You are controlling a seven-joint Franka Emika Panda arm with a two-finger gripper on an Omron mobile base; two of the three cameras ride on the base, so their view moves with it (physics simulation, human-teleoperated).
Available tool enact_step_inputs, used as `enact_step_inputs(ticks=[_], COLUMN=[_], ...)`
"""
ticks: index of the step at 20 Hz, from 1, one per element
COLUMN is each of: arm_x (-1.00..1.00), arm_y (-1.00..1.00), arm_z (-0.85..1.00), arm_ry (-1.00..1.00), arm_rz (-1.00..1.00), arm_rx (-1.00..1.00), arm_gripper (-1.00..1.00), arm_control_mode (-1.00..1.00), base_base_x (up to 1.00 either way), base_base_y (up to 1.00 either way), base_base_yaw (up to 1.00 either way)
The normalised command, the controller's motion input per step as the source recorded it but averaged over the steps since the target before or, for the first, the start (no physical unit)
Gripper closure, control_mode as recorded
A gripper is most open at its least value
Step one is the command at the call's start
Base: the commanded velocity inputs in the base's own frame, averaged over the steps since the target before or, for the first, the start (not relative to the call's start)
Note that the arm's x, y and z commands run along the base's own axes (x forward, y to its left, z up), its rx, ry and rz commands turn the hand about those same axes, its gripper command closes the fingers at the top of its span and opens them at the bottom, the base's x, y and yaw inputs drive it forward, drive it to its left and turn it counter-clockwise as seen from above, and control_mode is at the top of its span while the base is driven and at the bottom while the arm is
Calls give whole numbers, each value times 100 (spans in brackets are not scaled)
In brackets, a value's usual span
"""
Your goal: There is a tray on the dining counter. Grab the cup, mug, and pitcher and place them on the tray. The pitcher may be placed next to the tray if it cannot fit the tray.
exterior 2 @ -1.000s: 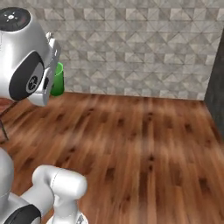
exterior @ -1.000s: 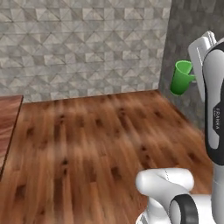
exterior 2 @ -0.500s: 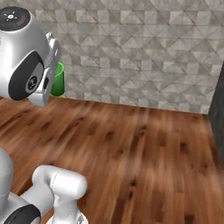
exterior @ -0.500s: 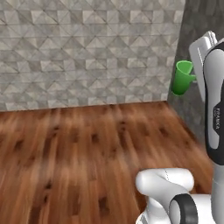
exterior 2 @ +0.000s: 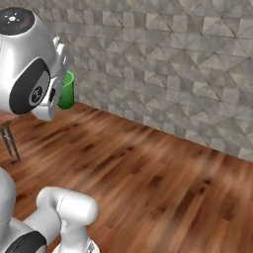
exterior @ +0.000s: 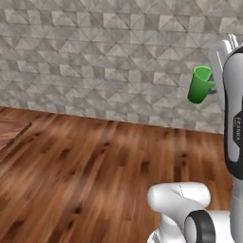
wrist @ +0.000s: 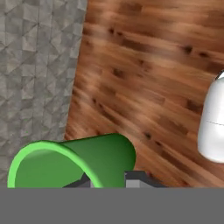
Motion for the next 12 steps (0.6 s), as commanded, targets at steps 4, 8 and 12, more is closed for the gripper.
enact_step_inputs(ticks=[4,8,12], arm_x=[0,0,0], arm_y=[0,0,0], arm_z=[0,0,0], arm_ry=[0,0,0], arm_rz=[0,0,0], arm_rx=[0,0,0], arm_gripper=[100,100,100], arm_control_mode=[100,100,100], base_base_x=[75,67,35], base_base_y=[-28,-25,-42], base_base_yaw=[77,78,76])
